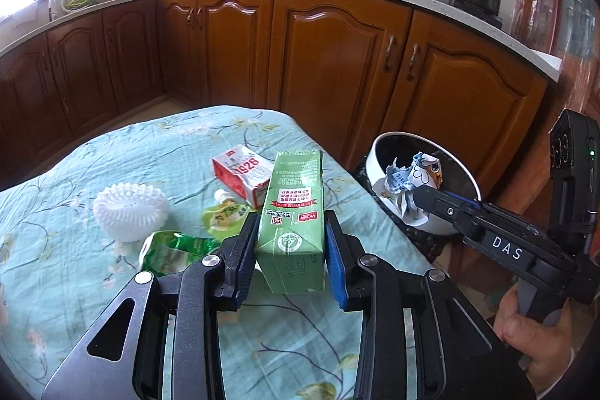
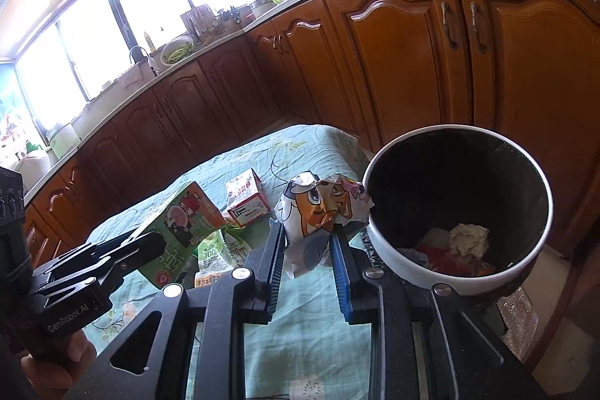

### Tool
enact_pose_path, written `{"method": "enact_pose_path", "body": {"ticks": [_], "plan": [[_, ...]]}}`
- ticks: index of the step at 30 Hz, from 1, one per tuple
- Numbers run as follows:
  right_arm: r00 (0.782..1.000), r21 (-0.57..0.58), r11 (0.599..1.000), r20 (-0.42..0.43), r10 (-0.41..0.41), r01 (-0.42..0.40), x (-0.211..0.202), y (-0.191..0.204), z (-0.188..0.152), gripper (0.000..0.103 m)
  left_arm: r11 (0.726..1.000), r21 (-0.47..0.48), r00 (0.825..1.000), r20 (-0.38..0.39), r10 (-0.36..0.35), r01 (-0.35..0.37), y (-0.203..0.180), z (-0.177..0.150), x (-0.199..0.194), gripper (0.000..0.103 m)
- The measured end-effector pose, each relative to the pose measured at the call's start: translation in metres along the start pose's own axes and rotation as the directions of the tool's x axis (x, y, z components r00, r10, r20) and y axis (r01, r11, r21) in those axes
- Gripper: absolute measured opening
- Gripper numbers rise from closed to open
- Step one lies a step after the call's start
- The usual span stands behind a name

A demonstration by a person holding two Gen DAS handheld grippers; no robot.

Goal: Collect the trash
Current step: 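Grasp the green carton with the left tool while the right tool grasps the printed snack bag, then carry the green carton and snack bag to the bin and open both tools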

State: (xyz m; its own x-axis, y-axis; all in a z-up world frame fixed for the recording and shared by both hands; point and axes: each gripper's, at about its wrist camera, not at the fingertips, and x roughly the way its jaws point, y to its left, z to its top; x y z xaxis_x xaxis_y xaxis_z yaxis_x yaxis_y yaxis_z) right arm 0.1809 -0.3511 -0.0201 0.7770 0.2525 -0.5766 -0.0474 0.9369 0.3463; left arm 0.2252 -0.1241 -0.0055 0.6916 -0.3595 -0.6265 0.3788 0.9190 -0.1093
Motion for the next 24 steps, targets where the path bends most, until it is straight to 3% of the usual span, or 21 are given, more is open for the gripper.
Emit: {"method": "enact_pose_path", "body": {"ticks": [14,24], "plan": [[0.995,0.086,0.992,0.042,-0.092,0.088,-0.029,-0.062,0.005,0.025,0.993,0.068,0.995,-0.026,-0.097,0.099,-0.07,0.011,0.023,0.032],[0.991,0.119,0.985,0.041,-0.128,0.122,-0.03,-0.089,0.011,0.025,0.988,0.099,0.992,-0.046,-0.119,0.123,-0.102,0.025,0.049,0.032]]}}
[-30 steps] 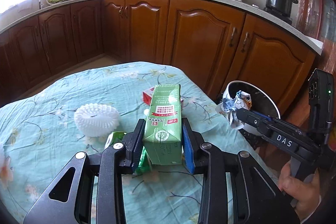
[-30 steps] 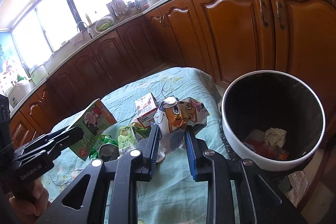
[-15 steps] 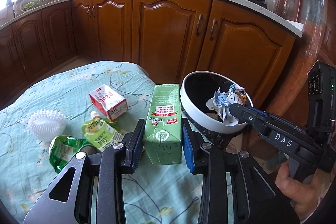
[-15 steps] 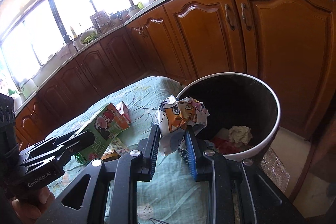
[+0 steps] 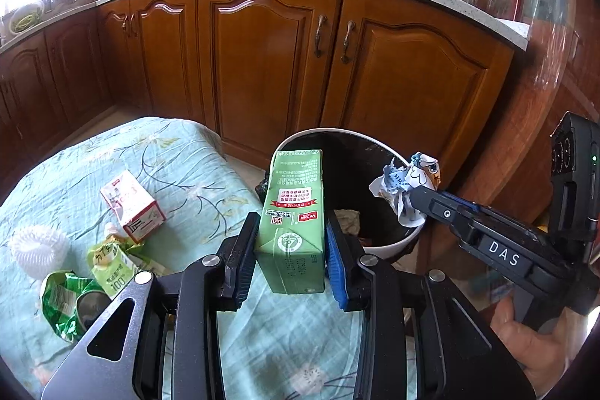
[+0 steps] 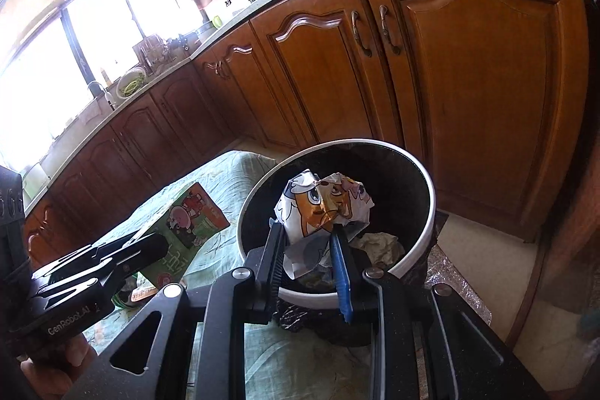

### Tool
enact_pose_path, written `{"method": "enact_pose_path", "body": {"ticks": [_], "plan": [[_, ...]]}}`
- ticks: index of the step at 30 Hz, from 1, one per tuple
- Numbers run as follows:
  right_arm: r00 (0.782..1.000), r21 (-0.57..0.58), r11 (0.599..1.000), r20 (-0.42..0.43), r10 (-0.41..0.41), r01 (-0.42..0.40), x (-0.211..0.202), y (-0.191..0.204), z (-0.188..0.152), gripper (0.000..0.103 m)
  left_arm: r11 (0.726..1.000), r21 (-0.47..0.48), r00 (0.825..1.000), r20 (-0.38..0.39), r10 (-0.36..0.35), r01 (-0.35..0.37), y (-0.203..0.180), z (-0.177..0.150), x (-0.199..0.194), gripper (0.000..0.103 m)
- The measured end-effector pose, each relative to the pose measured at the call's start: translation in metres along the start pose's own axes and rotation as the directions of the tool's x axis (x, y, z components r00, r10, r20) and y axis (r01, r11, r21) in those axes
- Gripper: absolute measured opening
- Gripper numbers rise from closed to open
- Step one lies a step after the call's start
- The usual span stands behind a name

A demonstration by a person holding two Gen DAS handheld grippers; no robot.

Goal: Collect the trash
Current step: 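Carry the green carton and snack bag to the bin and open both tools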

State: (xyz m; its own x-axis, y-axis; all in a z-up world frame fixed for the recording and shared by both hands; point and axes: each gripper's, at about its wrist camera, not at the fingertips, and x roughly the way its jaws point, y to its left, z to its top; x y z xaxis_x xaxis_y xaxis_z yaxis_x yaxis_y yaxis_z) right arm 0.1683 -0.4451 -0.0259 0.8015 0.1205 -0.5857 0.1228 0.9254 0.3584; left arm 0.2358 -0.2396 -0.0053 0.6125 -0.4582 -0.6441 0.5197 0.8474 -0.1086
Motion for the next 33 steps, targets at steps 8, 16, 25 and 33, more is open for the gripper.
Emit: {"method": "enact_pose_path", "body": {"ticks": [8,16,25,33], "plan": [[1.0,0.015,1.0,-0.024,-0.009,0.009,0.013,-0.014,0.007,0.025,1.0,0.021,1.0,-0.024,-0.004,0.005,-0.017,0.016,0.028,0.032],[0.999,0.023,0.999,-0.045,-0.022,0.023,0.026,-0.02,0.012,0.025,0.999,0.036,0.999,-0.046,-0.005,0.007,-0.027,0.022,0.046,0.032],[0.997,0.029,0.999,-0.064,-0.03,0.032,0.038,-0.027,0.017,0.026,0.999,0.037,0.997,-0.078,-0.008,0.011,-0.031,0.033,0.07,0.032],[0.997,0.049,0.999,-0.075,-0.009,0.013,0.043,-0.028,0.02,0.047,1.0,0.016,0.992,-0.124,-0.024,0.026,-0.033,0.027,0.077,0.035]]}}
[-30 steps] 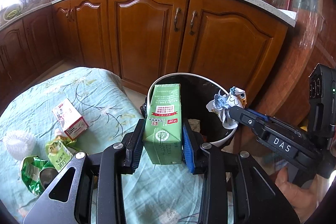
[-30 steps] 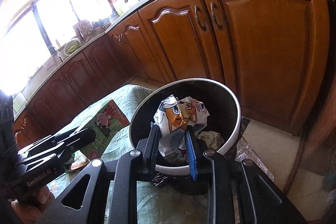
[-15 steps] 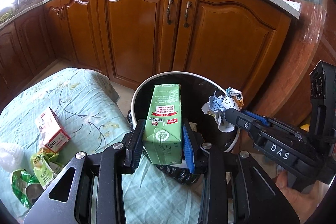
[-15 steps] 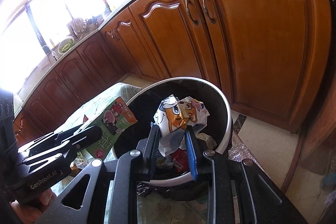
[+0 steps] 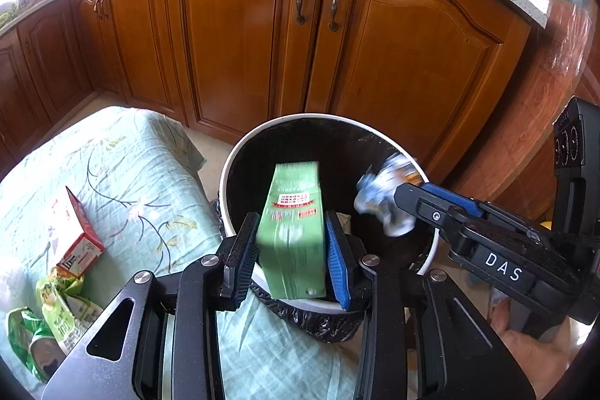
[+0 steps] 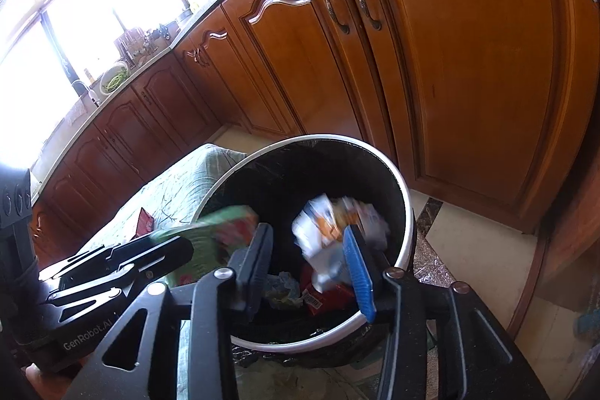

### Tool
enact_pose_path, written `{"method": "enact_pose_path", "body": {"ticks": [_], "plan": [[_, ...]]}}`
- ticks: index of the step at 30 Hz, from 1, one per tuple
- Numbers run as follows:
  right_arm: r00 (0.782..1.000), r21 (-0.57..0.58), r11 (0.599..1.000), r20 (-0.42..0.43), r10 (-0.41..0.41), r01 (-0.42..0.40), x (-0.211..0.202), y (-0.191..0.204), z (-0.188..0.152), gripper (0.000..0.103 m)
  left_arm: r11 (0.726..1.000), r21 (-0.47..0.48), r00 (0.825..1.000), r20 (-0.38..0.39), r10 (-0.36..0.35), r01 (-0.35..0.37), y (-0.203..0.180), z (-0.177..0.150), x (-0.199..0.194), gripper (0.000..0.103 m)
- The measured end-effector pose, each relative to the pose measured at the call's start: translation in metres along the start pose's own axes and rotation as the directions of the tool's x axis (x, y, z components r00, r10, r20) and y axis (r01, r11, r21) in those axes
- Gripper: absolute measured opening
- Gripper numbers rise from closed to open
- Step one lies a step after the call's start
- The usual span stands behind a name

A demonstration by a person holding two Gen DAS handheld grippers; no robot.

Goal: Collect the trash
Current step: 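Carry the green carton and snack bag to the bin and open both tools, then move both tools to the table, left tool grasps green bag while right grasps drink pouch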

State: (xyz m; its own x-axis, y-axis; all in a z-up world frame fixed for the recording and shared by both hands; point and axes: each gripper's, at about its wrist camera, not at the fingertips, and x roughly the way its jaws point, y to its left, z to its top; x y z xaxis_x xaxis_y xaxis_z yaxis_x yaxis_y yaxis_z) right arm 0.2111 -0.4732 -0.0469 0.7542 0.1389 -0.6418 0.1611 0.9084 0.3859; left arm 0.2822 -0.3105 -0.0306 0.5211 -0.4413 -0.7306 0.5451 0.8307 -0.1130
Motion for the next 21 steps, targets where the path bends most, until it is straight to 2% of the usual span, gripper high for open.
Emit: {"method": "enact_pose_path", "body": {"ticks": [3,7,10,21], "plan": [[1.0,0.012,1.0,0.018,0.001,-0.001,-0.007,-0.001,-0.003,0.051,1.0,-0.011,1.0,0.005,-0.003,0.003,0.002,-0.002,-0.004,0.044],[0.999,0.03,0.999,0.045,0.014,-0.016,-0.018,0.001,-0.009,0.053,0.999,-0.033,1.0,0.021,-0.017,0.017,0.01,-0.008,-0.016,0.044],[0.998,0.028,0.999,0.06,0.026,-0.028,-0.026,0.007,-0.017,0.059,0.998,-0.057,0.999,0.039,-0.022,0.025,0.018,-0.019,-0.032,0.044],[0.992,-0.016,0.993,0.046,0.115,-0.115,-0.04,0.057,-0.045,0.061,0.985,-0.171,0.996,0.08,0.038,-0.024,0.072,-0.079,-0.096,0.044]]}}
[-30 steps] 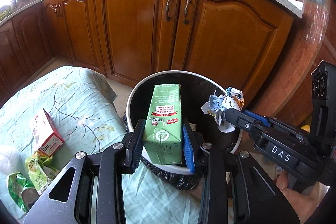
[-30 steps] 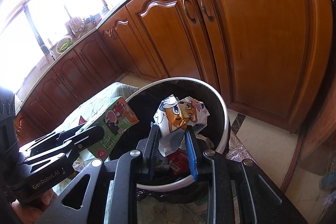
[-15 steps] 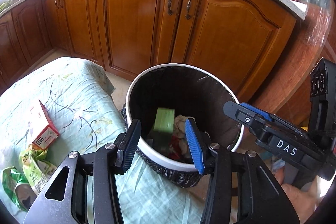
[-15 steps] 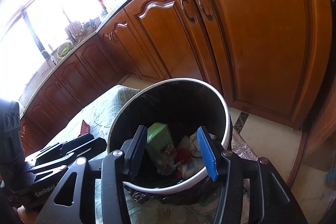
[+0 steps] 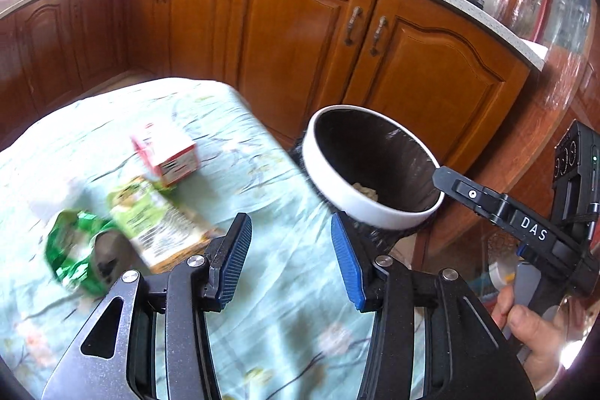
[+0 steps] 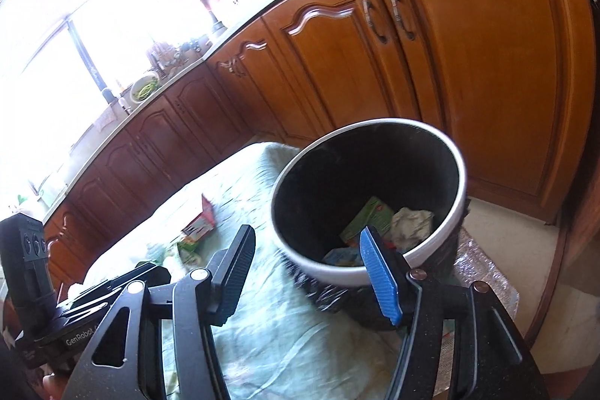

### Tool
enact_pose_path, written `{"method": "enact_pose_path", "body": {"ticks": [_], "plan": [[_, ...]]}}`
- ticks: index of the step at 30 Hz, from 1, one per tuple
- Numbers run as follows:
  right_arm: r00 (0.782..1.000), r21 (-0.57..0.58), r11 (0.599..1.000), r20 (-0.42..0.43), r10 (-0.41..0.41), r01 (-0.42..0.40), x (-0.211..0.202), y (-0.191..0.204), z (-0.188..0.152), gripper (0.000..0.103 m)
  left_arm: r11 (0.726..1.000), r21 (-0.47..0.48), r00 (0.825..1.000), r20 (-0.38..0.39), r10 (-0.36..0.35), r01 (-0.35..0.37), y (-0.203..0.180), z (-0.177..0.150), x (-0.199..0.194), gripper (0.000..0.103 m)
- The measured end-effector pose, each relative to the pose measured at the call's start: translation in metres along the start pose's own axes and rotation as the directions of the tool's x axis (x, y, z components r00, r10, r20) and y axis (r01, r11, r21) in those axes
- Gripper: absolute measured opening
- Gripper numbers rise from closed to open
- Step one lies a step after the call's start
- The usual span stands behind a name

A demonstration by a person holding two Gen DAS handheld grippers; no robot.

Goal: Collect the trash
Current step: 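Move both tools to the table, left tool grasps green bag while right grasps drink pouch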

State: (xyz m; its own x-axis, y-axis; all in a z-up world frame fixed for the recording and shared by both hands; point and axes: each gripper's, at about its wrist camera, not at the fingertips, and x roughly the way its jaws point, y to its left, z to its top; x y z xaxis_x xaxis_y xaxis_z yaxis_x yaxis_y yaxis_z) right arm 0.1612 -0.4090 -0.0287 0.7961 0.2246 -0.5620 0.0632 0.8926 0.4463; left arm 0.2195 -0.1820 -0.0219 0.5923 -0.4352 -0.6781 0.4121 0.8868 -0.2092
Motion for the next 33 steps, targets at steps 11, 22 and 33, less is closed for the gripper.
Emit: {"method": "enact_pose_path", "body": {"ticks": [11,22,33], "plan": [[0.992,-0.108,0.988,-0.074,0.098,-0.106,0.004,0.063,-0.032,0.061,0.986,-0.13,0.994,0.026,0.109,-0.105,0.081,-0.04,-0.057,0.044],[0.969,-0.265,0.943,-0.195,0.151,-0.2,0.045,0.121,-0.044,0.058,0.959,-0.198,0.977,0.026,0.213,-0.204,0.142,-0.044,-0.076,0.044],[0.951,-0.29,0.932,-0.279,0.134,-0.217,0.102,0.136,-0.03,0.046,0.966,-0.16,0.979,-0.032,0.202,-0.205,0.17,-0.023,-0.037,0.042]]}}
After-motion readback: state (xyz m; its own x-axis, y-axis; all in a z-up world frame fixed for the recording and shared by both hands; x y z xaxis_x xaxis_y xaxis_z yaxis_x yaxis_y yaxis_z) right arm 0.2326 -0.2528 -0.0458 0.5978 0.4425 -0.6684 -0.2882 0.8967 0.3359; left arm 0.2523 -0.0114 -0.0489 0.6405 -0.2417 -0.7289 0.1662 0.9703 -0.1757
